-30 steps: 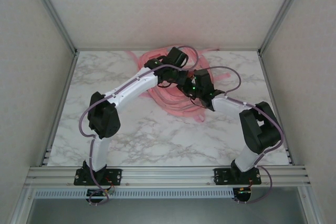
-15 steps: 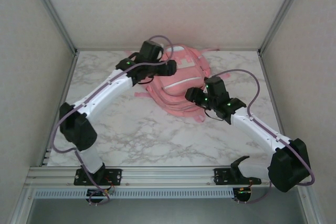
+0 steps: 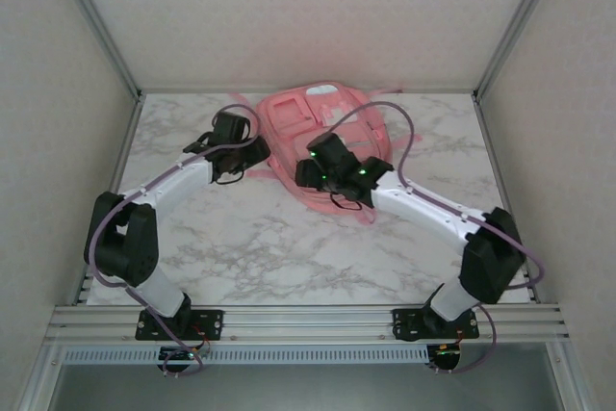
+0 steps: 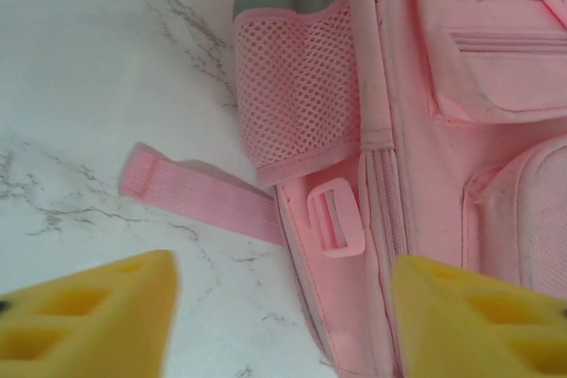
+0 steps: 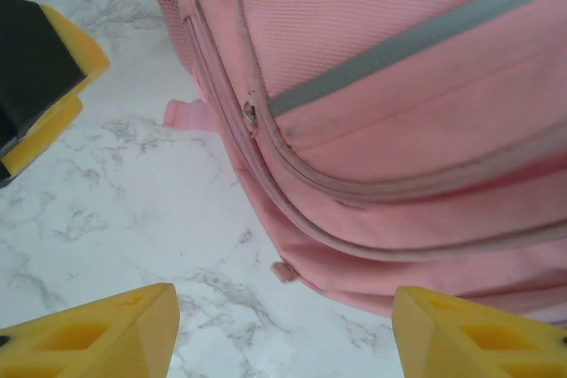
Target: Pack the student bag
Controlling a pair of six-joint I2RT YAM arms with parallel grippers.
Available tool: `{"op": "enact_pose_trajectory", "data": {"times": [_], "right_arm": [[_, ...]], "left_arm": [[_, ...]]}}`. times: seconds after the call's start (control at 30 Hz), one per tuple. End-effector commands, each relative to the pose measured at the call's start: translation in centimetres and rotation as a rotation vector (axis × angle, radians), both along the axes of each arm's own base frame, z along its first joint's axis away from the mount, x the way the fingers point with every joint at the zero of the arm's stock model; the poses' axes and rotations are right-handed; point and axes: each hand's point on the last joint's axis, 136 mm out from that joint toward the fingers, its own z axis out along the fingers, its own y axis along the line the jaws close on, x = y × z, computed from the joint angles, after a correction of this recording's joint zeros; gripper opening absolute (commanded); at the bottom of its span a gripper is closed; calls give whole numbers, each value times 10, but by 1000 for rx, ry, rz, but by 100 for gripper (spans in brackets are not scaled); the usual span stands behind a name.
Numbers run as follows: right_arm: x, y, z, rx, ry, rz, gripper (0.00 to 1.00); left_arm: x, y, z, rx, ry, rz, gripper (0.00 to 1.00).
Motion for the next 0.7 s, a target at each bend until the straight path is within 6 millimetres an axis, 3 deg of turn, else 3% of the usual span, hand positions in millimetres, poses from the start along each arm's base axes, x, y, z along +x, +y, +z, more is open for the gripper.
{"op": "enact_pose_trajectory", "data": {"times": [0.0, 0.1, 0.17, 0.4, 0.67], "right_arm": [[12, 3, -7, -73, -13, -55, 65], [20, 5, -9, -83, -28, -85, 64], [24, 3, -10, -102, -37, -103, 63], [29, -17, -20, -140, -40, -173, 63], [33, -55, -28, -120, -15, -251, 62]], "left_arm": [[5, -30, 19, -161, -76, -78, 51], [7, -41, 21, -189, -125, -140, 30], [6, -49, 19, -221, -139, -180, 3], [5, -85, 11, -303, -164, -335, 0], [-11, -111, -19, -200, -39, -419, 0]]}}
